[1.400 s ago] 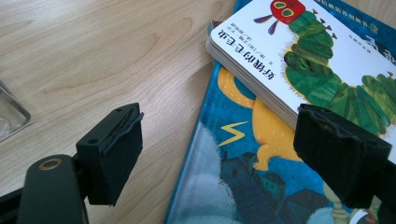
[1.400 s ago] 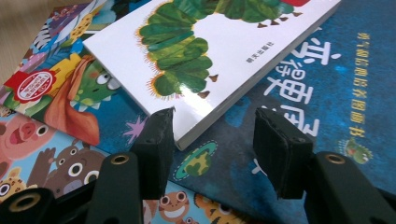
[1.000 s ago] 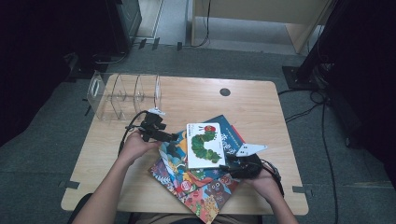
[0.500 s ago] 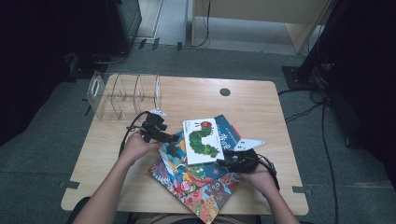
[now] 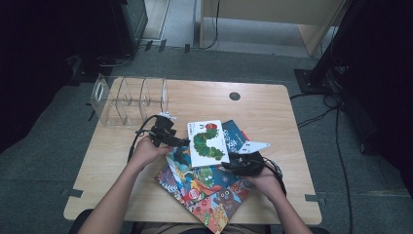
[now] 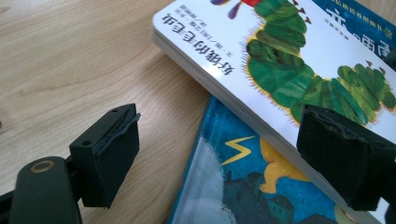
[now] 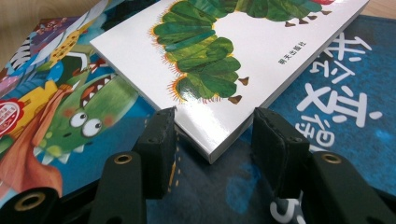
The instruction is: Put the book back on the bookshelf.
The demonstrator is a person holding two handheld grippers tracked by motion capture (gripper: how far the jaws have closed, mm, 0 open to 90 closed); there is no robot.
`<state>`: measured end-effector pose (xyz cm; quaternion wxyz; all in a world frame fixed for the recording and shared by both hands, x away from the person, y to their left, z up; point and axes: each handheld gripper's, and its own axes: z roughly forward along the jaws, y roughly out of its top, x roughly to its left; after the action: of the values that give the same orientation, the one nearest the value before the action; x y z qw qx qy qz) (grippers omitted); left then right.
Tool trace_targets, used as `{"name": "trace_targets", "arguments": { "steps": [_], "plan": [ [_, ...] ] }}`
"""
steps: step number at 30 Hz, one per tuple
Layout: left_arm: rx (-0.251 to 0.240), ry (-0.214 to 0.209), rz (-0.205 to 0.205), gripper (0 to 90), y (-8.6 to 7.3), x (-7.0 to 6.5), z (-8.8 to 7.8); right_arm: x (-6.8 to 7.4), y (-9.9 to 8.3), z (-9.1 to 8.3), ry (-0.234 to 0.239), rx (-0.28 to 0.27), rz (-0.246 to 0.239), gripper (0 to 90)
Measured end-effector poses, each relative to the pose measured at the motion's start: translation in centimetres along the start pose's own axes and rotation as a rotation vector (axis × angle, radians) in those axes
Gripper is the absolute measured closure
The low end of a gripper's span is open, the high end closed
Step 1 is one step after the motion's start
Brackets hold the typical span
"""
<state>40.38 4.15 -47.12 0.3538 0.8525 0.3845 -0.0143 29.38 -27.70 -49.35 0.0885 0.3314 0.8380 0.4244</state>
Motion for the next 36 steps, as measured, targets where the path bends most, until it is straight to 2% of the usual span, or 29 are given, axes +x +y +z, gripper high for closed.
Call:
{"name": "trace_targets", "arguments": {
  "steps": [2, 8, 11, 19, 25, 31, 36],
  "plan": [
    [0.001, -0.014, 0.001, 14.3, 0.2, 0.0, 0.1, 0.1, 0.1, 0.3, -0.007, -0.008, -0.003, 50.3],
    [0.030, -0.012, -0.004, 14.9, 0.3, 0.0, 0.9, 0.4, 0.4, 0.9, -0.014, -0.018, -0.006, 50.2],
    [0.048, -0.012, 0.007, 14.9, 0.4, 0.0, 1.3, 0.5, 0.6, 1.2, -0.013, -0.022, -0.010, 50.5],
    [0.048, -0.041, -0.030, 15.0, 0.4, 0.2, 1.7, 0.5, 1.1, 1.8, -0.001, -0.017, -0.007, 50.0],
    [0.056, -0.056, -0.028, 14.9, 0.4, 0.1, 1.9, 0.7, 1.4, 2.3, 0.005, -0.026, -0.013, 50.0],
    [0.058, -0.070, -0.046, 13.9, 0.5, 0.0, 2.3, 1.0, 1.5, 2.6, 0.014, -0.030, -0.015, 49.9],
    [0.059, -0.096, -0.082, 13.7, 0.5, 0.1, 2.6, 1.2, 1.6, 2.8, 0.018, -0.031, -0.013, 49.5]
  ]
}}
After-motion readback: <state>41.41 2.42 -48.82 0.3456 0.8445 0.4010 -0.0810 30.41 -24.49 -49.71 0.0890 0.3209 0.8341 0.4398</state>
